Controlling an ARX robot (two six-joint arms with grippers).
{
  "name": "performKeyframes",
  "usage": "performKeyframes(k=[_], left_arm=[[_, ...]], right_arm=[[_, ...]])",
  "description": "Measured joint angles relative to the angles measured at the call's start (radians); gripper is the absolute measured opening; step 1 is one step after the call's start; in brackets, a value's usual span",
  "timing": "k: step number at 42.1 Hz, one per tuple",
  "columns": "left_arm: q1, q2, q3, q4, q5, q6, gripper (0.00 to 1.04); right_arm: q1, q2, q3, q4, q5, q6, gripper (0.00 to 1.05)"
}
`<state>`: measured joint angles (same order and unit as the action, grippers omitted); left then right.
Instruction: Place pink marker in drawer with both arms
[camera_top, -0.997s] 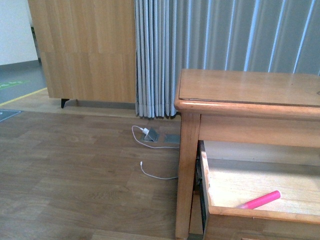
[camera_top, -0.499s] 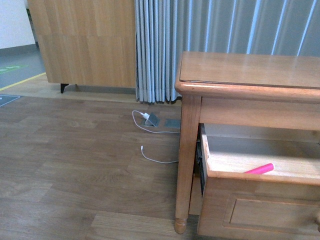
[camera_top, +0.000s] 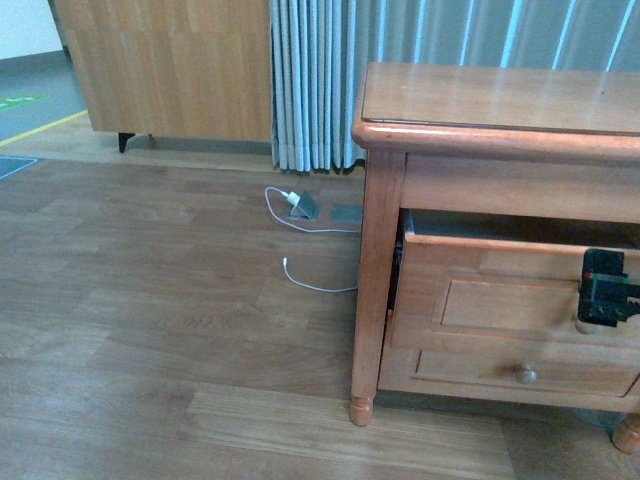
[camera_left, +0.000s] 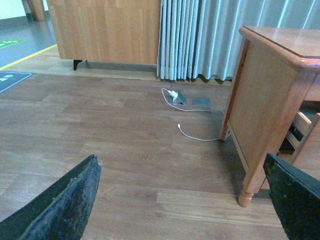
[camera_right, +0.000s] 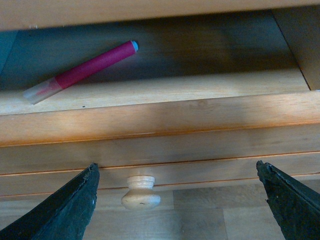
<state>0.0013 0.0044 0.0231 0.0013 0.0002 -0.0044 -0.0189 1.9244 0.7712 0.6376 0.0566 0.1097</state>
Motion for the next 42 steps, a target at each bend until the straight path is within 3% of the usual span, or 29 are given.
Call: performKeyframes(k=[14, 27, 42], left_arm=[[0.000, 0.000, 0.000, 0.000, 0.000, 0.000, 0.99], [0.000, 0.000, 0.000, 0.000, 0.000, 0.000, 0.99], [0.000, 0.000, 0.000, 0.000, 0.000, 0.000, 0.99]], right_arm=[[-0.005, 0.139, 0.135, 0.085, -0.007, 0.015, 0.96], [-0.013, 0.212, 0.148, 0.247, 0.000, 0.016, 0.96], [-0.013, 0.223, 0.141, 0.281, 0.012, 0.019, 0.96]])
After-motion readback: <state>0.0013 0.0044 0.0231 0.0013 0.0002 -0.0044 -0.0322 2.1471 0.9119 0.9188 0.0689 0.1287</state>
